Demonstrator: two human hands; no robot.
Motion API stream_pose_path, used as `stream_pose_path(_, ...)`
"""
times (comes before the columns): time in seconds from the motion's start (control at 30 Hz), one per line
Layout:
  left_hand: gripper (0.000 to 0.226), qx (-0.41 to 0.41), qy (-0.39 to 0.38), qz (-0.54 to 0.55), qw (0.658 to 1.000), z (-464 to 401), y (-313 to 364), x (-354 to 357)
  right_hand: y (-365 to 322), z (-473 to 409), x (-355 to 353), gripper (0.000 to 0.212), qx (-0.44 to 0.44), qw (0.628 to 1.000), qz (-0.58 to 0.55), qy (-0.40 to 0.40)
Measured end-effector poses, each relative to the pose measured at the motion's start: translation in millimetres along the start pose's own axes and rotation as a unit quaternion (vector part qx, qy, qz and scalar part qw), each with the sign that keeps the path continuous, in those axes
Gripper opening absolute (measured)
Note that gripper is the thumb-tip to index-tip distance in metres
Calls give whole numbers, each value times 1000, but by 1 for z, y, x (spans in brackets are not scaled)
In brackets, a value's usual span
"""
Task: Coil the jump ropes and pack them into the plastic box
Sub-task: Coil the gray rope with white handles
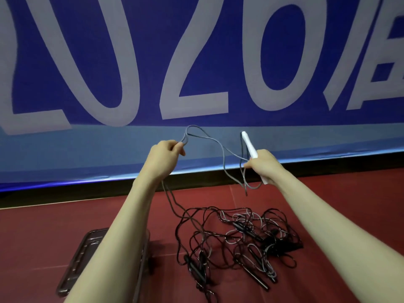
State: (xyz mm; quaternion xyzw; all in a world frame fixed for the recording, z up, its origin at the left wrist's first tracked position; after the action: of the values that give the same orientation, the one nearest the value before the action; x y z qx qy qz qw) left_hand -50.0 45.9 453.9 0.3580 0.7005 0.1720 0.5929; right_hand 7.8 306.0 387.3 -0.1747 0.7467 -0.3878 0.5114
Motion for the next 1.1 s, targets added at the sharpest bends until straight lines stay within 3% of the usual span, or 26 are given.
stream_pose_path(0.1, 36, 8, -42, -66, 997, 3, 1, 3, -19, 2, -3, 18, -54, 998, -2, 19)
stream_pose_path(0.17, 34, 19, -85, -113, 990, 4, 0, 9, -35, 7, -1, 23, -79, 983, -163, 27)
stream_pose_path(0.23, 34, 30, -128, -169, 977, 6, 0, 17, -52, 14, 3, 25, -106, 930, -353, 17)
stream_pose_path(0.27, 34, 35, -152, -180, 971, 7, 0, 21, -60, 17, 4, 23, -128, 916, -380, 6)
stream_pose_path(0.43, 33, 73, -201, -122, 969, 9, 5, 27, -81, 28, 24, 25, -204, 929, -275, -141)
stream_pose_path(0.6, 29, 101, -171, -93, 976, 6, 6, 33, -79, 33, 35, 23, -208, 935, -222, -181)
stream_pose_path(0.7, 27, 92, -172, -2, 981, 7, 3, 38, -79, 34, 32, 26, -179, 933, -266, -163)
stream_pose_path(0.83, 21, 39, -237, 126, 963, 12, -27, 59, -83, 28, 11, 27, -130, 876, -459, -67)
stream_pose_path(1.03, 10, -76, -345, 44, 934, 43, -131, 147, -72, 9, -14, 32, -66, 769, -635, 24)
stream_pose_path(1.1, 19, -119, -313, 56, 941, 45, -159, 153, -56, 3, -9, 34, -16, 795, -605, 44)
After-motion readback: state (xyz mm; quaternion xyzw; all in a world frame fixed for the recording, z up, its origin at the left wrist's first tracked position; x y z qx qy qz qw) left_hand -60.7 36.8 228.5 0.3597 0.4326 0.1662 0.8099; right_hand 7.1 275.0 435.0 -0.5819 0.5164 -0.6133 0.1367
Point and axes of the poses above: each hand's wrist, its own z-axis away from the middle knuckle, its own x-axis out of the palm, y = z × x, the point moved 5 cm from there along -z, towards the middle knuckle, and after that the axes turned 11 degrees about -x, right-handed, at the moved point
